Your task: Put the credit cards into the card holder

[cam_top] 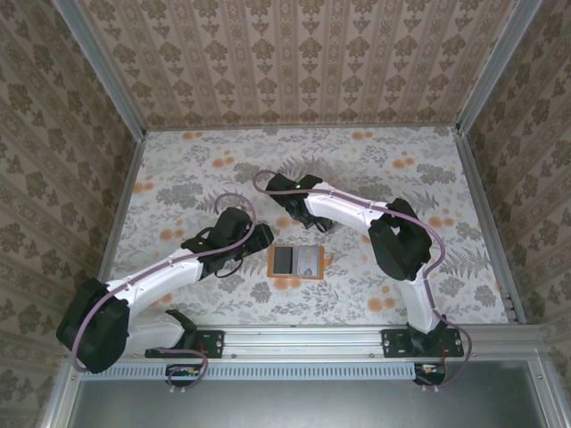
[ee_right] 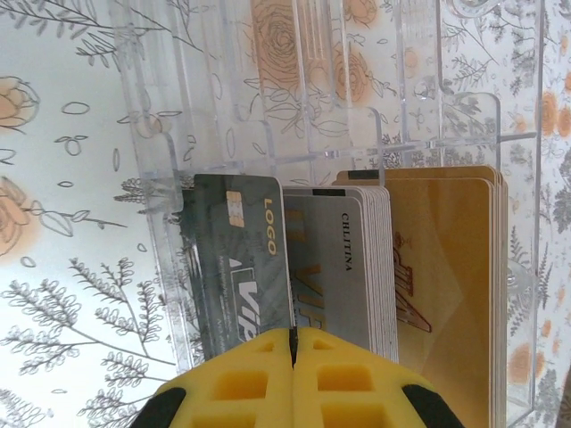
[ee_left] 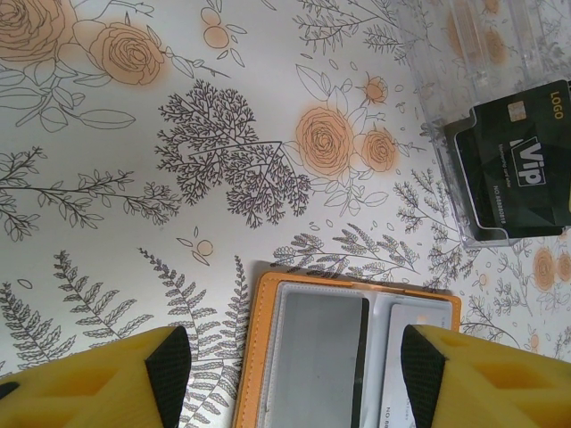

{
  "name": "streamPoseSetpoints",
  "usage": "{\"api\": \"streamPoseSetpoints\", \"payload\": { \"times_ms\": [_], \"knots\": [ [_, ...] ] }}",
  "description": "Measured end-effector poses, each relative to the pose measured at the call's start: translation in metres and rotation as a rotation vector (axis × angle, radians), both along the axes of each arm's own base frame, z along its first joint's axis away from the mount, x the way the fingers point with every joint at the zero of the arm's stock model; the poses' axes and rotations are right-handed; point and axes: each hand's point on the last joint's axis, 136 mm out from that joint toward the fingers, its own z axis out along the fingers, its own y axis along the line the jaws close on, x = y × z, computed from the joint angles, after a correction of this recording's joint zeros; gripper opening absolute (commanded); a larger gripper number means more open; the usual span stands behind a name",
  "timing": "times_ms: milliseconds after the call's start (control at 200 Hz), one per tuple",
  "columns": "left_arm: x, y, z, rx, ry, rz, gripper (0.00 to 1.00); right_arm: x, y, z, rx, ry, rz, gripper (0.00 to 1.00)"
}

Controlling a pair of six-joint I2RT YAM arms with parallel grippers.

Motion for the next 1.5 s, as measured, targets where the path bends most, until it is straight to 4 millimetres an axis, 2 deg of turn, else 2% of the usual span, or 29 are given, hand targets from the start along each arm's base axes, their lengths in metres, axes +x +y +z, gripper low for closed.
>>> {"api": "streamPoseSetpoints", "payload": {
  "times_ms": [380, 665, 1070, 1420, 1500],
  "knots": [
    [-0.001, 0.000, -0.003, 0.003, 0.009, -0.003, 0.66, -0.008, 0.009, -0.012, 0.119, 0.102, -0.006, 0.03],
    [-0.002, -0.001, -0.011, 0.017, 0.030, -0.005, 0.66, -0.010, 0.010, -0.018, 0.161, 0.141, -0.015, 0.09],
    [-0.002, -0.001, -0.012, 0.017, 0.035, -0.009, 0.66, -0.009, 0.008, -0.023, 0.184, 0.166, -0.029, 0.15],
    [-0.003, -0.001, -0.014, 0.021, 0.043, -0.011, 0.66, -0.011, 0.007, -0.032, 0.185, 0.192, -0.035, 0.16],
    [-0.003, -0.001, -0.014, 0.020, 0.043, -0.011, 0.66, -0.011, 0.007, -0.032, 0.184, 0.193, -0.035, 0.11]
  ]
}}
